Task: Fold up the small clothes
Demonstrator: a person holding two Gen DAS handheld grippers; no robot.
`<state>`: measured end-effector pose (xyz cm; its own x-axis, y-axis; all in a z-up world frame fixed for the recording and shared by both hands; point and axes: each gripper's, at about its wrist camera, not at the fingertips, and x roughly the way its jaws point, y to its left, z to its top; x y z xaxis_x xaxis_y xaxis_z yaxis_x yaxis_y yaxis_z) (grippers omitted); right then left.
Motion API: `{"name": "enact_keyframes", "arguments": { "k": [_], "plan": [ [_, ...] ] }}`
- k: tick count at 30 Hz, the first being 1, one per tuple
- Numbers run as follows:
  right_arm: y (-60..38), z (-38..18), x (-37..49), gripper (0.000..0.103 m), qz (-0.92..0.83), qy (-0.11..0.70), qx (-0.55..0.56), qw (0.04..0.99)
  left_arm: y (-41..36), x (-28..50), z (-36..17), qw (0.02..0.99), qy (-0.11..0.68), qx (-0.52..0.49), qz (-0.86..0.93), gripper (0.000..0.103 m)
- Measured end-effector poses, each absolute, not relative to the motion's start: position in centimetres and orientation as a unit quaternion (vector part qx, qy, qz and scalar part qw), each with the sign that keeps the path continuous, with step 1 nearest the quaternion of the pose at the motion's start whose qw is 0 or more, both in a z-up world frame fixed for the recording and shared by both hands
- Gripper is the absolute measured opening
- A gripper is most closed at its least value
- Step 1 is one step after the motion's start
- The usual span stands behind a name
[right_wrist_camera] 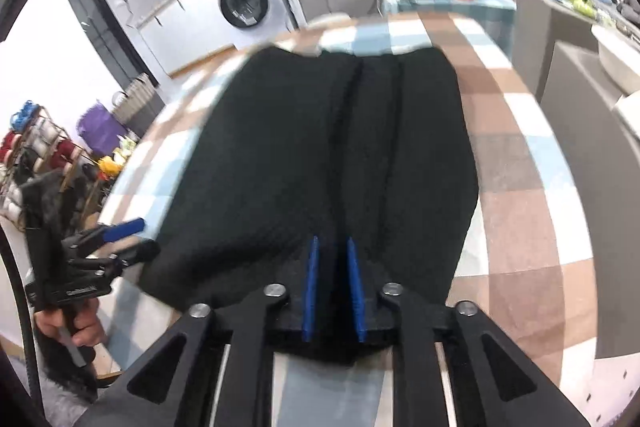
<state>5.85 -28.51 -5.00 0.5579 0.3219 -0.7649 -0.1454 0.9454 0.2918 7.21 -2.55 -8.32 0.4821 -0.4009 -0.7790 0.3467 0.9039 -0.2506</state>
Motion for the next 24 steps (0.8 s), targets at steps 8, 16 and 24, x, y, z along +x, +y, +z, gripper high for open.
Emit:
{"name": "enact_keyframes", "arguments": {
  "k": [8, 16, 24],
  "plan": [
    [-26.8, -6.5, 4.7, 0.012, 0.168, 0.468, 0.082, 0.864, -2.8, 6.6, -9.5, 0.857, 0.469, -0.001, -0.214, 0.07],
    [-26.5, -4.3, 4.3, 0.006, 0.145, 0.478, 0.008, 0.866, -2.6, 6.6, -9.6, 0.858, 0.468, 0.01, -0.212, 0.071],
    [-31.3, -5.1, 2.5, 0.032, 0.12, 0.472, 0.155, 0.86, -1.9, 6.9, -9.4, 0.853, 0.474, -0.023, -0.216, 0.071]
  ]
}}
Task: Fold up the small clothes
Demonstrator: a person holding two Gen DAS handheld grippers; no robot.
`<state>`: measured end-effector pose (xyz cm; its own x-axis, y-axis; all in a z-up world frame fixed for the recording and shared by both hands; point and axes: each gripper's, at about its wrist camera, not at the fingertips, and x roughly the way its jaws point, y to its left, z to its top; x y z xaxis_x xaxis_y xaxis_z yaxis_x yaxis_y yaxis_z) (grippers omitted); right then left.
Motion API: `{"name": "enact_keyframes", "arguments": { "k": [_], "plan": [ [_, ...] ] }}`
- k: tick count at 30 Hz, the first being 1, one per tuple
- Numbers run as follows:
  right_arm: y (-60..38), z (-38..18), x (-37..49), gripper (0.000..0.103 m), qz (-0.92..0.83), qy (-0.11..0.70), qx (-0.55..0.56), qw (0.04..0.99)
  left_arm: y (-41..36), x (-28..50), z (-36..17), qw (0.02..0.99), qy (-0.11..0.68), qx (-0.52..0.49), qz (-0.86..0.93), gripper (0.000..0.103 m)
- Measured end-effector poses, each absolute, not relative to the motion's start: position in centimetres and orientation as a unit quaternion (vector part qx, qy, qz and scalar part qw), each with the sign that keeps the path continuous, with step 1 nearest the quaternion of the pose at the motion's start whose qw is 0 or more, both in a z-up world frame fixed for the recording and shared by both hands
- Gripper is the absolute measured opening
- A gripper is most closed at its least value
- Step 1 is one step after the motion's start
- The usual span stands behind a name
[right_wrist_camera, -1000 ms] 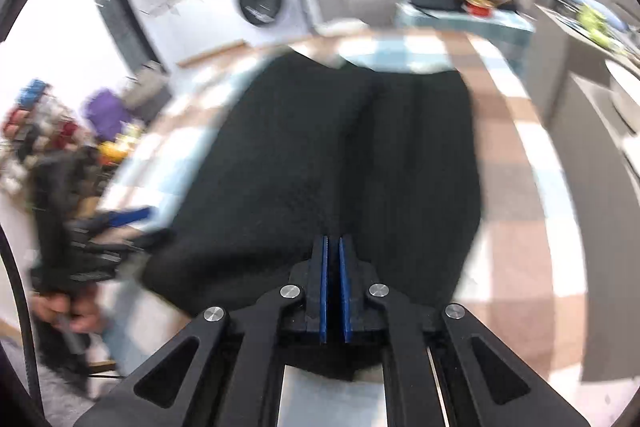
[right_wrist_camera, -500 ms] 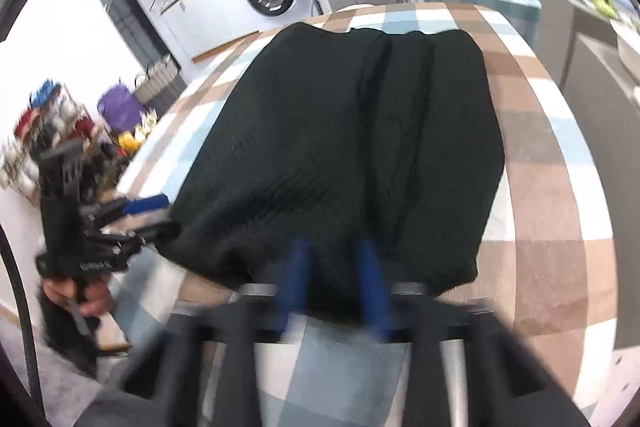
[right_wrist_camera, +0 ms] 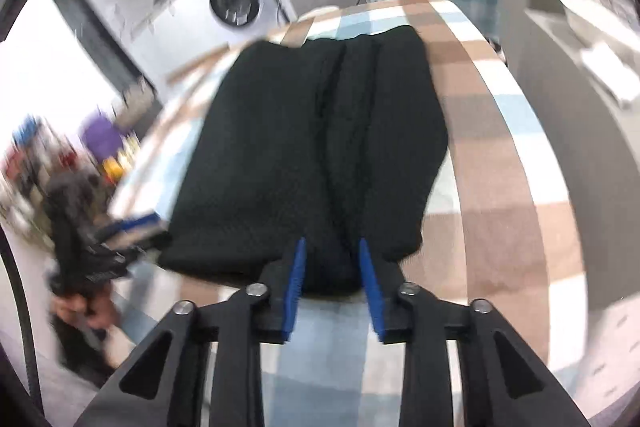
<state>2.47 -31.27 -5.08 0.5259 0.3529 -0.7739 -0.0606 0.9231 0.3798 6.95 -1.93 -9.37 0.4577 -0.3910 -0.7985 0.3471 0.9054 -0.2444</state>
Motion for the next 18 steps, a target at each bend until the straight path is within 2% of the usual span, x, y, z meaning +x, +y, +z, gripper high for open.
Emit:
{"name": "enact_keyframes", "arguments": {
  "k": [3, 5, 9, 11, 18],
  "plan": [
    [-32.2, -5.6, 2.2, 0.036, 0.131, 0.465, 0.201, 0.852, -2.0, 7.1, -9.3, 0.854, 0.471, -0.03, -0.22, 0.071],
    [-32.2, -6.0, 2.8, 0.044, 0.154, 0.461, 0.218, 0.847, -2.3, 7.2, -9.2, 0.854, 0.471, -0.027, -0.219, 0.071],
    [-31.3, -7.5, 4.6, 0.045, 0.152, 0.48, 0.213, 0.837, -2.5, 7.1, -9.1, 0.855, 0.47, -0.025, -0.219, 0.071],
    [-31.3, -8.1, 5.3, 0.05, 0.159, 0.48, 0.215, 0.835, -2.7, 7.3, -9.3, 0.854, 0.473, -0.025, -0.216, 0.071],
    [-30.3, -7.8, 9.7, 0.05, 0.186, 0.467, 0.195, 0.842, -3.2, 7.7, -9.1, 0.856, 0.471, -0.016, -0.213, 0.071]
  ]
}}
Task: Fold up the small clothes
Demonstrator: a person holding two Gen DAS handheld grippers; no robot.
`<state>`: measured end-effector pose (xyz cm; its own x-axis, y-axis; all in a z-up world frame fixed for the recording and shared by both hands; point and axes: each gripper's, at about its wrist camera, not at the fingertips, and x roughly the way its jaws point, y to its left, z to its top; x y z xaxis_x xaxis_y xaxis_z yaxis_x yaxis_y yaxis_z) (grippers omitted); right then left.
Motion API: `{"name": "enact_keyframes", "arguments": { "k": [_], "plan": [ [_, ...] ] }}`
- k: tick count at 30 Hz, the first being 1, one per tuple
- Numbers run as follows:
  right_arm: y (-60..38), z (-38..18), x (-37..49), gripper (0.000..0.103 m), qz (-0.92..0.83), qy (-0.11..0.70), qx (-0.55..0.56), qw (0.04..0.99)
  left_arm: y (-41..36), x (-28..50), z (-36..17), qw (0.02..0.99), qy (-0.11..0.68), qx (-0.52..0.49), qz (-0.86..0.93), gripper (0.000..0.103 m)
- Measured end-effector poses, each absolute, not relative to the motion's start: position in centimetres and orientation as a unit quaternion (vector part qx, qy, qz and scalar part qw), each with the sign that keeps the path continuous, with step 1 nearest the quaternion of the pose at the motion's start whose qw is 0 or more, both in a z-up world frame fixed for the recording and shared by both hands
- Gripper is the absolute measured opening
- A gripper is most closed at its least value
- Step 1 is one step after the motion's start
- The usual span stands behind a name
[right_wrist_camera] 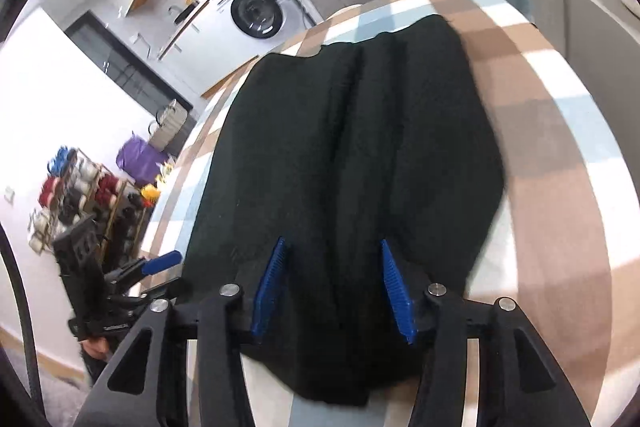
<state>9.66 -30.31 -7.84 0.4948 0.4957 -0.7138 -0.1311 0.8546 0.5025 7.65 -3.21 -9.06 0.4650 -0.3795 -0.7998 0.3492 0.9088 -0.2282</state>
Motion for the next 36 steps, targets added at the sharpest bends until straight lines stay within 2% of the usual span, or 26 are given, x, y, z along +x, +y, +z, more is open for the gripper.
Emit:
{"name": "enact_keyframes", "arguments": {
  "k": [1, 3, 4, 8, 12, 16, 18, 20, 21, 28, 29, 31, 33, 34, 36],
  "plan": [
    [-29.9, -7.9, 9.9, 0.05, 0.19, 0.467, 0.186, 0.843, -3.2, 7.7, -9.0, 0.856, 0.471, -0.018, -0.212, 0.071],
    [-28.8, -7.8, 10.0, 0.032, 0.189, 0.456, 0.15, 0.857, -3.1, 7.9, -8.9, 0.857, 0.469, -0.023, -0.212, 0.071],
    [-28.5, -7.8, 10.0, 0.009, 0.19, 0.455, 0.136, 0.859, -3.1, 7.9, -8.9, 0.857, 0.469, -0.025, -0.211, 0.071],
    [-27.1, -3.5, 8.9, 0.007, 0.167, 0.406, 0.066, 0.896, -3.0, 8.2, -7.9, 0.861, 0.461, -0.03, -0.211, 0.071],
    [-29.5, -1.3, 7.3, 0.007, 0.098, 0.387, 0.042, 0.916, -3.5, 8.5, -7.8, 0.861, 0.46, -0.031, -0.214, 0.071],
    [-32.5, -6.5, 8.3, 0.01, 0.062, 0.464, 0.095, 0.879, -4.1, 9.1, -8.8, 0.852, 0.473, -0.043, -0.219, 0.071],
    [-33.1, -7.0, 8.3, 0.017, 0.073, 0.468, 0.114, 0.873, -4.2, 9.6, -9.0, 0.85, 0.475, -0.051, -0.223, 0.071],
    [-33.9, -6.4, 8.0, 0.038, 0.083, 0.451, 0.127, 0.879, -4.4, 10.5, -9.2, 0.848, 0.474, -0.064, -0.228, 0.071],
    [-34.2, -6.2, 7.9, 0.042, 0.084, 0.444, 0.132, 0.882, -4.5, 11.1, -9.2, 0.847, 0.473, -0.073, -0.232, 0.071],
    [-34.1, -8.2, 9.6, 0.044, 0.105, 0.457, 0.161, 0.868, -7.3, 16.3, -9.8, 0.833, 0.481, -0.101, -0.255, 0.07],
    [-33.9, -8.3, 9.9, 0.044, 0.107, 0.455, 0.162, 0.869, -7.7, 16.8, -9.9, 0.833, 0.477, -0.102, -0.26, 0.067],
    [-33.7, -8.5, 10.5, 0.043, 0.111, 0.456, 0.169, 0.867, -8.5, 17.8, -10.1, 0.833, 0.48, -0.1, -0.256, 0.034],
    [-33.3, -8.9, 11.0, 0.035, 0.116, 0.457, 0.169, 0.866, -9.0, 18.2, -10.2, 0.837, 0.474, -0.092, -0.258, 0.019],
    [-33.1, -8.9, 11.2, 0.028, 0.119, 0.457, 0.167, 0.865, -8.9, 18.3, -10.1, 0.838, 0.471, -0.096, -0.257, 0.017],
    [-32.1, -8.9, 11.4, 0.026, 0.119, 0.458, 0.148, 0.869, -8.5, 18.1, -10.0, 0.845, 0.463, -0.089, -0.252, 0.014]
  ]
}}
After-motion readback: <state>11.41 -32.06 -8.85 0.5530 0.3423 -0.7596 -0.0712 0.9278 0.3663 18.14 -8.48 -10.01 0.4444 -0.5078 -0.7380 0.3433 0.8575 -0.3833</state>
